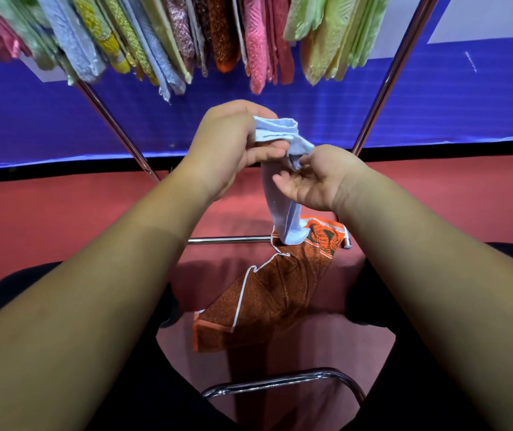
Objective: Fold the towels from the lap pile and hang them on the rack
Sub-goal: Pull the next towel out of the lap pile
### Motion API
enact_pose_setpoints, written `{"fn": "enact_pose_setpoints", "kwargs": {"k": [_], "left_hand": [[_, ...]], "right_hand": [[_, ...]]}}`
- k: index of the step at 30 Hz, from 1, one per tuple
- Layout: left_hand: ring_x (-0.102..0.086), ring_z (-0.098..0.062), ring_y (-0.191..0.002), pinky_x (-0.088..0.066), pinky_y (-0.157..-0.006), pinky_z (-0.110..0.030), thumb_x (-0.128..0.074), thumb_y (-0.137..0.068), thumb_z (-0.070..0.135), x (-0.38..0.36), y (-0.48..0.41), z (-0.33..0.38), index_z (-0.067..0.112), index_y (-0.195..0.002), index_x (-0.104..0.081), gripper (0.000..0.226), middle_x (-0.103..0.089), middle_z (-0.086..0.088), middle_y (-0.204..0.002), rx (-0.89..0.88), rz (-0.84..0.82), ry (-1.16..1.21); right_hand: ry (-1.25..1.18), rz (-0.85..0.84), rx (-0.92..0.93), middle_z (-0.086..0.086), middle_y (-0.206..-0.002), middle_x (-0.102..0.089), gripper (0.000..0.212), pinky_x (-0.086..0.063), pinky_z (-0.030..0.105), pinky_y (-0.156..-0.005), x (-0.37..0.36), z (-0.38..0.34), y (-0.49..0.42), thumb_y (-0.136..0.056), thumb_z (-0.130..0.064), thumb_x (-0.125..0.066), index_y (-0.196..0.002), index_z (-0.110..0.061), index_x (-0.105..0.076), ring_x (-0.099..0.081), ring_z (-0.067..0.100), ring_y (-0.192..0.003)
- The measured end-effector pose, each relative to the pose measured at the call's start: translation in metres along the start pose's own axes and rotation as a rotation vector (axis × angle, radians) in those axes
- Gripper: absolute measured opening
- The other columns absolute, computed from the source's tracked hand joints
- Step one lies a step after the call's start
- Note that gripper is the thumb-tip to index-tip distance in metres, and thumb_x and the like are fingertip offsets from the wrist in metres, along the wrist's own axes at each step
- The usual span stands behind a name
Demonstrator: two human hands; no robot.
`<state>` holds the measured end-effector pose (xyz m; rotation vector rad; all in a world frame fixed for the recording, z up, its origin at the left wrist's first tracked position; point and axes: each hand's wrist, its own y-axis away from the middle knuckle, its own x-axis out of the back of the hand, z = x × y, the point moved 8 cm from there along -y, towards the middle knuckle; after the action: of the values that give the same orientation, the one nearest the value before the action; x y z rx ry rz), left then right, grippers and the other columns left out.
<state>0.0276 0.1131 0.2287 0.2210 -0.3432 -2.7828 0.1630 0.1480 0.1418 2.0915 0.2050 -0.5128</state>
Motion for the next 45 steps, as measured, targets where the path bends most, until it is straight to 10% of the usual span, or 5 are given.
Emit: {"fn": "enact_pose_setpoints", "kwargs": {"k": [5,11,27,36,45], "left_hand": [[-0.079,-0.019,-0.098,-0.064,-0.091,-0.038,-0.069,-0.084,-0.008,0.002,-0.003,0.010,0.017,-0.115,-0.069,0.040,-0.080,-0.006,-0.104,-0.221,-0.116,-0.622],[-0.077,-0.018,-0.068,-0.063,-0.060,-0.035,-0.064,-0.098,0.002,-0.002,0.009,0.021,0.012,-0.104,-0.067,0.012,-0.075,-0.009,-0.077,-0.318,-0.056,-0.645],[-0.067,-0.034,-0.105,-0.057,-0.097,-0.067,-0.061,-0.103,0.000,-0.012,0.037,0.068,0.018,-0.105,-0.057,0.019,-0.064,-0.017,-0.108,-0.441,-0.260,-0.092],[-0.050,-0.033,-0.084,-0.040,-0.079,-0.045,-0.047,-0.067,0.005,0.042,0.039,0.080,0.008,-0.078,-0.064,0.020,-0.059,-0.015,-0.084,-0.363,-0.351,0.317],[-0.052,-0.016,-0.057,-0.041,-0.056,-0.030,-0.069,-0.095,0.039,0.100,0.006,0.008,0.007,-0.075,-0.069,0.039,-0.061,-0.001,-0.061,-0.022,-0.054,-1.151]], "right_hand": [[-0.069,-0.017,0.045,0.017,-0.085,-0.069,0.028,-0.062,0.028,-0.054,-0.004,-0.002,0.001,-0.108,0.008,-0.040,-0.095,0.006,-0.064,-0.068,0.021,-0.076],[-0.060,0.012,0.080,0.016,-0.092,-0.067,0.020,-0.065,0.029,-0.056,0.001,-0.004,0.000,-0.106,0.008,-0.049,-0.099,0.002,-0.067,-0.069,0.024,-0.083],[-0.252,0.011,0.025,0.008,-0.066,-0.071,0.040,-0.061,0.026,-0.061,0.012,0.009,-0.024,-0.105,0.003,-0.037,-0.082,-0.004,-0.069,-0.067,0.021,-0.074],[-0.263,0.056,0.136,0.012,-0.073,-0.063,0.029,-0.060,0.025,-0.051,0.023,-0.002,-0.046,-0.098,0.015,-0.038,-0.086,0.001,-0.061,-0.068,0.020,-0.064],[-0.092,0.014,0.458,0.023,-0.117,-0.076,0.038,-0.065,0.047,-0.087,0.014,-0.039,-0.016,-0.096,0.006,-0.040,-0.115,-0.002,-0.073,-0.078,0.037,-0.102]]}}
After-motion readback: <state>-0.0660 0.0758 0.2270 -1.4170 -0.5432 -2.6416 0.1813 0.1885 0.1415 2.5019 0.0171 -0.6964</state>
